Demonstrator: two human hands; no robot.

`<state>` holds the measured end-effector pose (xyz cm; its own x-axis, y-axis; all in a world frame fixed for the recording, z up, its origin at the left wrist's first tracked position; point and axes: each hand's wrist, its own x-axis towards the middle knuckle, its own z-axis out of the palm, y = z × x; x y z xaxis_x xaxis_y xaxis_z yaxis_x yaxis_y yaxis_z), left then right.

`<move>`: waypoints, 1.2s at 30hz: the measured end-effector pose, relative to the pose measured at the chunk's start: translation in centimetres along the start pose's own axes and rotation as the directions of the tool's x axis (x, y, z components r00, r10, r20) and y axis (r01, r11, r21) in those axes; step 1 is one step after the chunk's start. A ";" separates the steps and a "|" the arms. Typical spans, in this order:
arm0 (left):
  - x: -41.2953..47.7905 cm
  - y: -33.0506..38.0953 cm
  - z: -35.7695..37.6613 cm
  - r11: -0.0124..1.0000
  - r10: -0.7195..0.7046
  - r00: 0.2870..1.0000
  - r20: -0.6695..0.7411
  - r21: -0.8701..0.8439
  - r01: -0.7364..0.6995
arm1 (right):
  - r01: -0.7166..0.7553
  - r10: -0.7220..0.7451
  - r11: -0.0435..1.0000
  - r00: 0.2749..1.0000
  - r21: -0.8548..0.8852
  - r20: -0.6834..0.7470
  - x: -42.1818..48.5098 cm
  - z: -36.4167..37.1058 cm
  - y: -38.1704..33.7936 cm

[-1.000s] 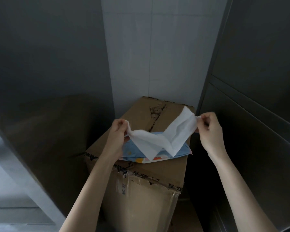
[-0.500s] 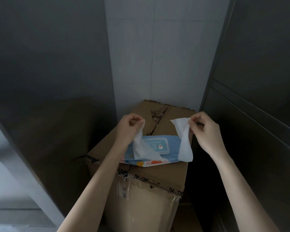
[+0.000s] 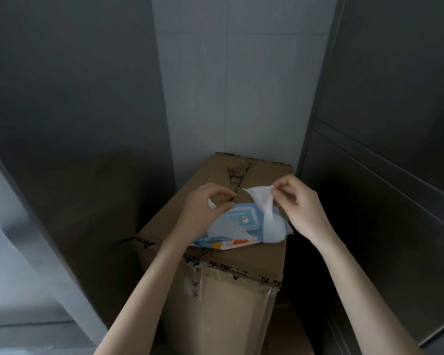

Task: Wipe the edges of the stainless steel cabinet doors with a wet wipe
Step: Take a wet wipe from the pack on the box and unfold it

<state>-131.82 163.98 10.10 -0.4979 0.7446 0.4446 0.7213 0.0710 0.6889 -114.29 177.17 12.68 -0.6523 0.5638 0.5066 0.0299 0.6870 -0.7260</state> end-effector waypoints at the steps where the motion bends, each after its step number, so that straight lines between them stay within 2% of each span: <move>1: -0.4 0.3 -0.2 0.999 0.005 1.000 0.009 -0.034 -0.004 | 0.001 -0.001 1.000 1.000 0.031 0.005 -0.3 -0.2 -0.6; 4: -1.8 1.1 -0.3 0.991 -0.011 0.999 0.049 -0.129 0.017 | 0.001 -0.001 0.992 1.000 0.129 0.006 -1.2 -0.5 -2.5; 7: -3.1 1.7 -0.1 0.985 -0.068 0.992 0.105 -0.151 0.084 | -0.036 0.036 0.973 0.999 0.229 0.004 -2.4 -0.6 -4.1; 10: -4.5 2.6 -0.1 0.984 -0.032 0.992 0.123 -0.171 0.052 | -0.081 0.090 0.958 0.996 0.274 -0.019 -3.9 -0.8 -5.0; 15: -7.0 4.1 -1.2 0.942 0.060 0.984 0.168 -0.336 0.000 | -0.122 0.144 0.974 0.984 0.189 -0.106 -6.6 -1.3 -5.7; 19: -9.1 5.6 -2.0 0.890 0.064 0.982 0.176 -0.456 0.024 | -0.124 0.132 0.990 0.982 0.071 -0.132 -8.4 -1.6 -6.3; 23: -11.5 6.5 -2.5 0.860 -0.027 0.984 0.179 -0.498 0.114 | -0.053 0.041 0.997 0.984 -0.060 -0.176 -10.5 -1.7 -7.3; 27: -14.7 7.4 -1.8 0.803 -0.240 0.964 0.114 -0.535 0.263 | -0.064 0.063 0.998 0.987 -0.004 -0.150 -13.7 -1.7 -8.0; 29: -16.9 8.1 -1.0 0.770 -0.270 0.957 0.105 -0.573 0.280 | -0.082 0.084 0.996 0.989 0.027 -0.120 -15.7 -1.9 -8.3; 32: -20.4 9.1 0.0 0.863 -0.233 0.968 0.099 -0.438 0.252 | -0.081 0.084 0.995 0.994 0.053 -0.068 -18.9 -2.1 -8.6; 36: -25.6 10.0 0.4 0.907 -0.332 0.943 -0.018 -0.280 0.314 | -0.089 0.086 0.991 0.996 0.095 0.038 -23.3 -2.2 -9.3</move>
<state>-111.65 145.92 5.41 -0.7176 0.6670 0.2004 0.3631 0.1127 0.9249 -97.70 158.64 8.68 -0.6754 0.6032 0.4242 0.0163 0.5874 -0.8091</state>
